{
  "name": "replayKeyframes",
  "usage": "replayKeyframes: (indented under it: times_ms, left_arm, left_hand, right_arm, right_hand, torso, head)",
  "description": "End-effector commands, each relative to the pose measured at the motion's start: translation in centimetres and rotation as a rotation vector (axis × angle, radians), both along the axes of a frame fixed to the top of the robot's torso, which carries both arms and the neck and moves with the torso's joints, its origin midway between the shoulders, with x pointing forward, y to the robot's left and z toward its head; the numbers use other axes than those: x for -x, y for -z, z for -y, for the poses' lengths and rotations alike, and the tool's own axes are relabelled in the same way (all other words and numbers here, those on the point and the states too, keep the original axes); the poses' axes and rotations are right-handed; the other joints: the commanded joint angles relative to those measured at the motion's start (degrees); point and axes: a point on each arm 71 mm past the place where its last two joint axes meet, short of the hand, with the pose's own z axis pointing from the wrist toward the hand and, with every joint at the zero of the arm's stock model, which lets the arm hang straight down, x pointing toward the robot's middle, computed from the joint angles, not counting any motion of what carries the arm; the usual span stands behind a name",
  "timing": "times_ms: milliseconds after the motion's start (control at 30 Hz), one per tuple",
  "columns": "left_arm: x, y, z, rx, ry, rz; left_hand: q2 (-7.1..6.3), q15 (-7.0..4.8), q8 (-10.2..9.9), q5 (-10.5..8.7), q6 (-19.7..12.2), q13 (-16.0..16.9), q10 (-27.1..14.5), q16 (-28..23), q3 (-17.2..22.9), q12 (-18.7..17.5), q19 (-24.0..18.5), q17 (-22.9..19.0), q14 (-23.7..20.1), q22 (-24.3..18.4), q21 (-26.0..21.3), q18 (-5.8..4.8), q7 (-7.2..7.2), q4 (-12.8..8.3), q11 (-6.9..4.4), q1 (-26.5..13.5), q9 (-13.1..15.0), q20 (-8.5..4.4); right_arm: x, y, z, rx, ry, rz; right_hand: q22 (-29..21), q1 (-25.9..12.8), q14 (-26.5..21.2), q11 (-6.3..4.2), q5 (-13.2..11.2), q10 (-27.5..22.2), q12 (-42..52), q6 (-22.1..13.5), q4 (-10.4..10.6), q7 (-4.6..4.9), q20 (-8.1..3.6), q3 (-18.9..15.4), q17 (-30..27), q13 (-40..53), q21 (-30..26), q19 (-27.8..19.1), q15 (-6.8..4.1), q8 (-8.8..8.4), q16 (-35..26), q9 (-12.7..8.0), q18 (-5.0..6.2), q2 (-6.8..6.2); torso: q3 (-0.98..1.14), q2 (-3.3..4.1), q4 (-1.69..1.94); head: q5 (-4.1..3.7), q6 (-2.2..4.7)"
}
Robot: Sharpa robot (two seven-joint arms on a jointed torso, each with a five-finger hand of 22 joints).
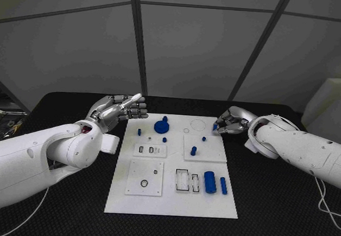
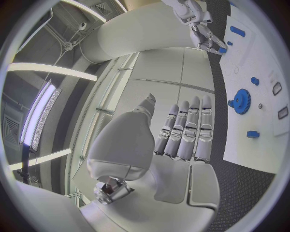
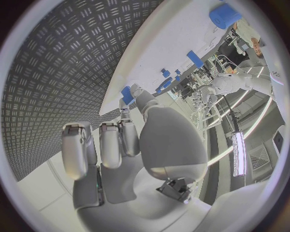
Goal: Assemble the parts on the task board
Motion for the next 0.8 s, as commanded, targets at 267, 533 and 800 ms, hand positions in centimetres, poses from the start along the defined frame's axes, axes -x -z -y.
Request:
replayKeyframes:
  times_ms: [267, 533, 800]
  left_arm:
    - [-0.1, -0.1, -0.3, -0.002, 0.002, 0.007]
    - [-0.2, 0.0, -0.6, -0.006, -0.005, 0.006]
    - [-0.4, 0.1, -0.8, -0.008, -0.011, 0.004]
  left_hand:
    - [0.48, 0.01, -0.3, -0.28, 0.4, 0.1, 0.5, -0.3, -0.1, -0.3, 0.3, 0.1, -0.1, -0.1, 0.1, -0.7, 1.02, -0.4, 0.01, 0.1, 0.0, -0.16]
    - [0.49, 0.01, -0.3, -0.28, 0.4, 0.1, 0.5, -0.3, -0.1, -0.4, 0.3, 0.1, -0.1, -0.1, 0.1, -0.7, 1.01, -0.4, 0.01, 0.1, 0.0, -0.16]
    - [0.51, 0.01, -0.3, -0.28, 0.4, 0.1, 0.5, -0.4, -0.1, -0.4, 0.3, 0.1, -0.1, -0.1, 0.1, -0.71, 1.01, -0.4, 0.01, 0.1, 0.0, -0.17]
  right_arm:
    - [1.3, -1.8, -1.5, -0.091, 0.019, 0.097]
    - [3.6, -3.5, -6.7, -0.109, -0.081, 0.122]
    - [5.8, -4.0, -13.2, -0.06, -0.208, 0.152]
  right_hand:
    - [15.1, 0.3, 3.9, -0.47, 1.4, 0.8, 0.4, 1.7, -0.4, -1.2, -0.68, 0.6, 6.1, 5.4, 0.4, 6.0, -0.61, -0.04, 0.2, 0.8, -0.86, 1.37]
    - [15.1, 0.1, 3.9, -0.47, 1.7, 0.8, 0.4, 1.6, -0.5, -1.16, -0.73, 0.6, 6.0, 5.4, 0.4, 6.0, -0.64, -0.23, 0.2, 0.8, -0.86, 1.27]
    - [15.1, 0.0, 3.9, -0.45, 1.8, 0.9, 0.5, 1.5, -0.5, -1.13, -0.75, 0.6, 6.0, 5.4, 0.4, 6.0, -0.64, -0.33, 0.2, 0.8, -0.86, 1.2]
  torso:
    - [-0.17, -0.45, -0.15]
    - [-0.35, -1.01, -0.09]
    - [-0.37, -1.15, -0.09]
  head:
    - [0.29, -0.3]
    - [0.93, -1.01]
    - [2.37, -2.04]
